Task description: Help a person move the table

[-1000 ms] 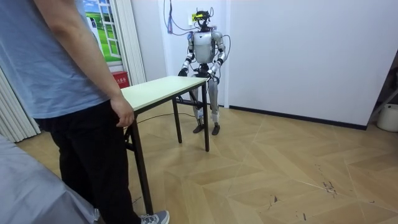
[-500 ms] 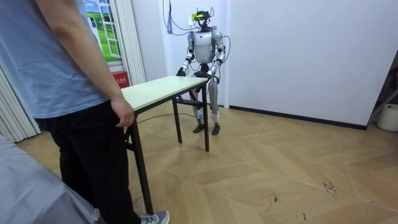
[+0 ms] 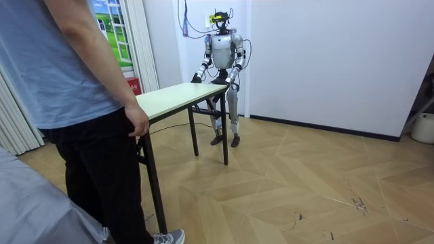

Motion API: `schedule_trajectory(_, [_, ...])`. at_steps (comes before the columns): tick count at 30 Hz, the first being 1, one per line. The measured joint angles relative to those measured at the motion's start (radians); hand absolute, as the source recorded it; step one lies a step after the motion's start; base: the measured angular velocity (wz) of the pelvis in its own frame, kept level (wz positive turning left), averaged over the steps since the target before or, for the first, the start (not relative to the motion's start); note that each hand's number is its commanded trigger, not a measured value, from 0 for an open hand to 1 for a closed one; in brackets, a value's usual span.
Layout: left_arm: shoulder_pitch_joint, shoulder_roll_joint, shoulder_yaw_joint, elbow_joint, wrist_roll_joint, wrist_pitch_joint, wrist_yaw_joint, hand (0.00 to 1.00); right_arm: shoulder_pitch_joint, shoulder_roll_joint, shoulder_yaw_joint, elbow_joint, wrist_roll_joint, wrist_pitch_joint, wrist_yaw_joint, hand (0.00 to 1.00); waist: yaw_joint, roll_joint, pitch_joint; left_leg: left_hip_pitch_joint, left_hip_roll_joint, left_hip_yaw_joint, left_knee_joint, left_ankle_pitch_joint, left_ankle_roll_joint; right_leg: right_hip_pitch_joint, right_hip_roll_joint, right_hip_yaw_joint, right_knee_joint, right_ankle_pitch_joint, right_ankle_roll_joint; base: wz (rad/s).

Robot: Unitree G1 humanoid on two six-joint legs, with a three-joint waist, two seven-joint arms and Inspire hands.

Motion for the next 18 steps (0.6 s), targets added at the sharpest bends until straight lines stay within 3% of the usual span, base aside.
schedule_trajectory(6, [-0.036,0.0,0.002,0.0,-0.044,0.0,0.021,0.0,-0.002,0.009,-0.005,0.0,0.09,-0.001,-0.004,0.0,0.0,0.013,-0.0008,-0.001,0.002,0.0,0.004,0.0,0.0,-0.002,0.002,0.007,0.001,0.002,-0.003,-0.01])
schedule_trajectory(13, [-0.046,-0.005,0.005,-0.022,-0.05,0.0,0.02,0.0,-0.003,0.011,-0.017,-0.003,0.096,-0.002,0.006,0.0,0.006,0.033,-0.0013,-0.007,0.002,-0.002,0.009,0.0,0.0,-0.013,0.002,0.01,0.012,0.002,-0.003,-0.01])
schedule_trajectory(18, [-0.046,-0.009,0.012,-0.037,-0.051,0.0,0.021,0.0,-0.003,0.04,-0.045,-0.003,0.133,-0.004,0.006,0.0,0.007,0.035,-0.0019,-0.017,0.002,-0.001,0.018,0.0,0.0,-0.019,0.001,0.01,0.015,0.003,-0.005,0.0])
